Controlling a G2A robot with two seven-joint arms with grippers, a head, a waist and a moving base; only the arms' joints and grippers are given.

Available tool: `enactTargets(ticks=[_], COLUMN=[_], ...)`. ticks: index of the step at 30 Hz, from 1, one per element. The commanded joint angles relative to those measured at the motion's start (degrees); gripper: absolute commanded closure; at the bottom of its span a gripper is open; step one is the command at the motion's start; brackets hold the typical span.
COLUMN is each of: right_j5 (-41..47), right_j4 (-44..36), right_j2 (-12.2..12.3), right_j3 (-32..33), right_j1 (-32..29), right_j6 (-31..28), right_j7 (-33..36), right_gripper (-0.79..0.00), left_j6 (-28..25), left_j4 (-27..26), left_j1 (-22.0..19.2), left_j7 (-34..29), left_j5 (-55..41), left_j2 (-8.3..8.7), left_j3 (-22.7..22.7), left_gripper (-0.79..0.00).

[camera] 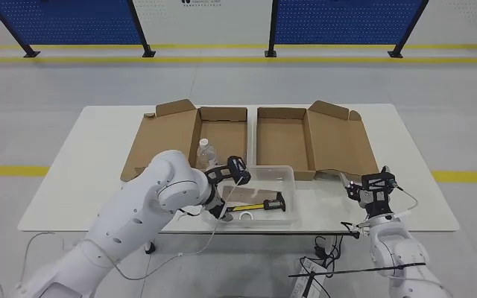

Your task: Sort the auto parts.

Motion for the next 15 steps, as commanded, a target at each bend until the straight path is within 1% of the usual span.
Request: enactTargets(ticks=[1, 9, 11, 12, 13, 15], right_j5=[0.0, 0.0, 0.0, 0.0, 0.0, 0.0], right_j4=[0.0, 0.0, 0.0, 0.0, 0.0, 0.0], right_j2=[0.0, 0.0, 0.0, 0.0, 0.0, 0.0], right_j3=[0.0, 0.0, 0.0, 0.0, 0.0, 0.0], right_j1=[0.0, 0.0, 0.0, 0.0, 0.0, 0.0], right_j6=[0.0, 0.0, 0.0, 0.0, 0.0, 0.0], right_j7=[0.0, 0.0, 0.0, 0.0, 0.0, 0.0], right_gripper=[-0.785, -0.785, -0.785, -0.785, -0.785, -0.785], left_j6=[0.0, 0.0, 0.0, 0.0, -0.1, -0.3], left_j4=[0.3, 1.1, 1.2, 1.3, 1.4, 1.9], left_j1=[-0.7, -2.9, -3.3, -3.6, -3.8, -4.1], left_j7=[0.0, 0.0, 0.0, 0.0, 0.1, 0.3], left_j5=[-0.8, -2.7, -3.0, -3.1, -3.1, -3.0], left_j2=[0.63, 2.56, 2.81, 2.9, 2.96, 3.03], left_j3=[0.7, 4.0, 4.7, 5.0, 5.2, 5.5], left_gripper=[-0.785, -0.782, -0.739, -0.73, -0.693, -0.671])
